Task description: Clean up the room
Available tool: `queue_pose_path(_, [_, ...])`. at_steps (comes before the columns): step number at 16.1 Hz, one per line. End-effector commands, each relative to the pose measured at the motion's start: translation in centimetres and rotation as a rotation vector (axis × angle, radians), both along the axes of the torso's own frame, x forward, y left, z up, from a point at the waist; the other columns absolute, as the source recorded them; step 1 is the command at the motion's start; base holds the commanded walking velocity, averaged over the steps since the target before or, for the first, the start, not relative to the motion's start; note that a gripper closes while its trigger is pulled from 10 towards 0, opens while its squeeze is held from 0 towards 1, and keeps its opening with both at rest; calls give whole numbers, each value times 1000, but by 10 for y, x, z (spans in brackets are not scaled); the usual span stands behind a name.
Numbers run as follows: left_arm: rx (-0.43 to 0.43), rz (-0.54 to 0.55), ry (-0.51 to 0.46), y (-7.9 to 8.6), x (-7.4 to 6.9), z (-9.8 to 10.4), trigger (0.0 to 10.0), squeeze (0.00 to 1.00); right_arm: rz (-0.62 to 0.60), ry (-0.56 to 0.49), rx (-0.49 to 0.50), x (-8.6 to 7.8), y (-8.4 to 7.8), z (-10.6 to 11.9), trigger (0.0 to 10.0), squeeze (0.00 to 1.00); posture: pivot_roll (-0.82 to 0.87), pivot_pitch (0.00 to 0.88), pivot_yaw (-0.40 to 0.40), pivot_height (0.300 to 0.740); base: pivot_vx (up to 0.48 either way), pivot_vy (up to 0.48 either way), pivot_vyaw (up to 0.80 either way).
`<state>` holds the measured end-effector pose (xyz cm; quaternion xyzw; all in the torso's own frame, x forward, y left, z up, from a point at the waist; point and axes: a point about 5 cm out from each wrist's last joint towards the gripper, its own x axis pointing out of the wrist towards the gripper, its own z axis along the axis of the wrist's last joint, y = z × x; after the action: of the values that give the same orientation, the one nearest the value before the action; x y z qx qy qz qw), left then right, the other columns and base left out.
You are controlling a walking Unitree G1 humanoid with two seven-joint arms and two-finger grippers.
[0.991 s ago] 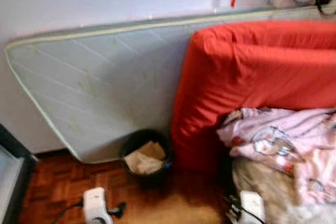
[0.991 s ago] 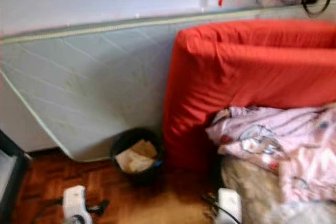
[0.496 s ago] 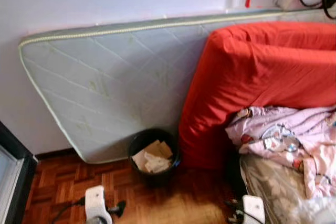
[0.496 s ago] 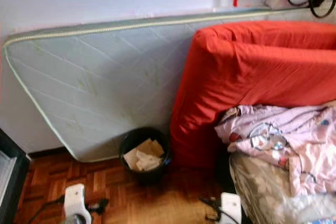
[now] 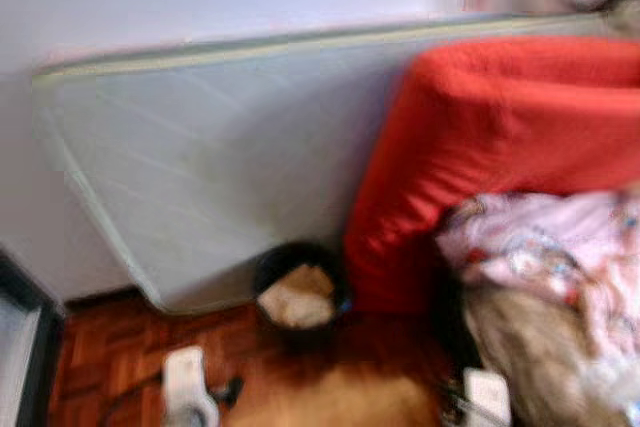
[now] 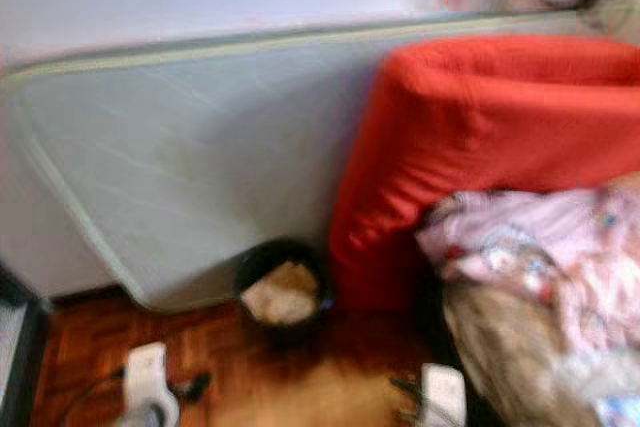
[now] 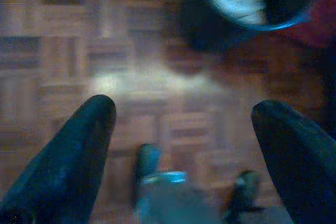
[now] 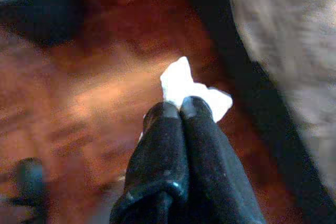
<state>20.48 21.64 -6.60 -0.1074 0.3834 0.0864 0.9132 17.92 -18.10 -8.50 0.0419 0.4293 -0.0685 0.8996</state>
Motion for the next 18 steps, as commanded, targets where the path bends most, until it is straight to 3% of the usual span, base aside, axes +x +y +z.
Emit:
queue_pose_path(1, [2,-14,10,-3,0,-1,10000,0,10,14,1,-4,-1,-2,10000,0,10,0,-6,740,0,315,0])
queue_pose_path(6, [4,-14,11,-3,-1,-1,10000,0,21,10,6,-4,3,-2,10000,0,8,0,-8,740,0,316,0])
queue_pose_path(15, [13,2,-19,-2,2,1,10000,0,55,21,-2,-5,4,-3,10000,0,11,4,-9,740,0,0,0])
queue_pose_path(18, [36,8,-17,1,2,2,10000,0,80,16,-10,-5,4,-2,10000,0,15,0,-9,740,0,0,800])
